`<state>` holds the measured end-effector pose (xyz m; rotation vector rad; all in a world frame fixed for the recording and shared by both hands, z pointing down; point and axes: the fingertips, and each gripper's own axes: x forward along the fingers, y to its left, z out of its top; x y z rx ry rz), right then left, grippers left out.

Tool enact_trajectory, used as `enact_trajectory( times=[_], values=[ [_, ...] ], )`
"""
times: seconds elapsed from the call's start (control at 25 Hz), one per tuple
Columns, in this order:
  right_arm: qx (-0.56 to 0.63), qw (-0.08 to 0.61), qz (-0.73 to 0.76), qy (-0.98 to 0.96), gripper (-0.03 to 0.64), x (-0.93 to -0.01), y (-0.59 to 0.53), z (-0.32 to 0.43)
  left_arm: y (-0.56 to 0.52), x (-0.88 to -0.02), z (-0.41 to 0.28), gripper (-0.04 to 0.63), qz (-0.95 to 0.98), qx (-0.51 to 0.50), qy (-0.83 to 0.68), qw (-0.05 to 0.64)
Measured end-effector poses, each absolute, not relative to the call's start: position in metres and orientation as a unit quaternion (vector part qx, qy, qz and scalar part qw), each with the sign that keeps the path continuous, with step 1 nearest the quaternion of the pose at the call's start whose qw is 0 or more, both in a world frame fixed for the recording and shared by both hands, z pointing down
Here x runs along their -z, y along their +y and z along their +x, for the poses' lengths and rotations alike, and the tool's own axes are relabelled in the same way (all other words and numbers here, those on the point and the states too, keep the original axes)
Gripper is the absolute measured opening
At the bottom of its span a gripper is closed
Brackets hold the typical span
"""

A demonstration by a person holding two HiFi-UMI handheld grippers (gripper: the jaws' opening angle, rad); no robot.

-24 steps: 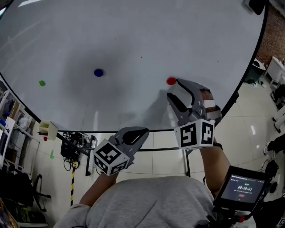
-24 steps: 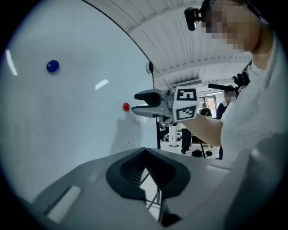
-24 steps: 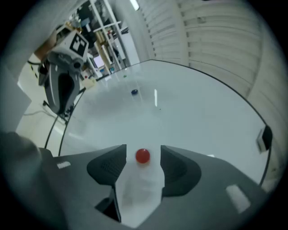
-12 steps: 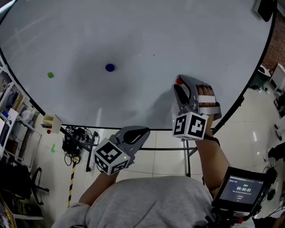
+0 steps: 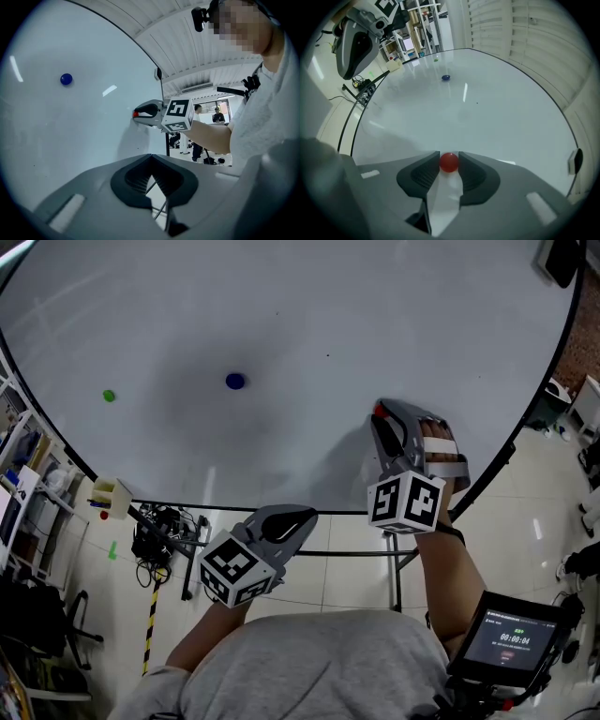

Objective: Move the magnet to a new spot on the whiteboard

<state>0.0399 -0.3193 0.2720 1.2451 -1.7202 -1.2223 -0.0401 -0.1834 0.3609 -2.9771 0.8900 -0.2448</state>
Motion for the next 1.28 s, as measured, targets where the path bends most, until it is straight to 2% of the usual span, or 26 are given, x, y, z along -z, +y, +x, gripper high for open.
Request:
enact_trajectory(
  times=[0.2,0.48,0.68,0.92,1.28],
  values=[
    [0.441,0.32,0.473,-0.692,0.12,-0.275,-0.314,0.041,-0.186,-0.363,-0.04,-0.025,-0.956,0.078,0.282,0.012],
    [0.268,0.131,0.386,-0.873,0.123,-0.276,-0.249,0.039,-0.192,-0.365,-0.04,-0.025,-0.958,0.075,0.276,0.016],
    [0.166,0.052,0.348,-0.921,0.126,-0.293,-0.222,0.048,-0.197,-0.364,-0.042,-0.025,-0.96,0.071,0.27,0.019],
    [0.087,0.012,0.335,-0.938,0.126,-0.33,-0.211,0.051,-0.2,-0.368,-0.038,-0.025,-0.961,0.074,0.265,0.021],
    [0.047,0.013,0.325,-0.945,0.126,-0.354,-0.209,0.043,-0.2,-0.36,-0.034,-0.025,-0.966,0.043,0.255,0.006]
  ],
)
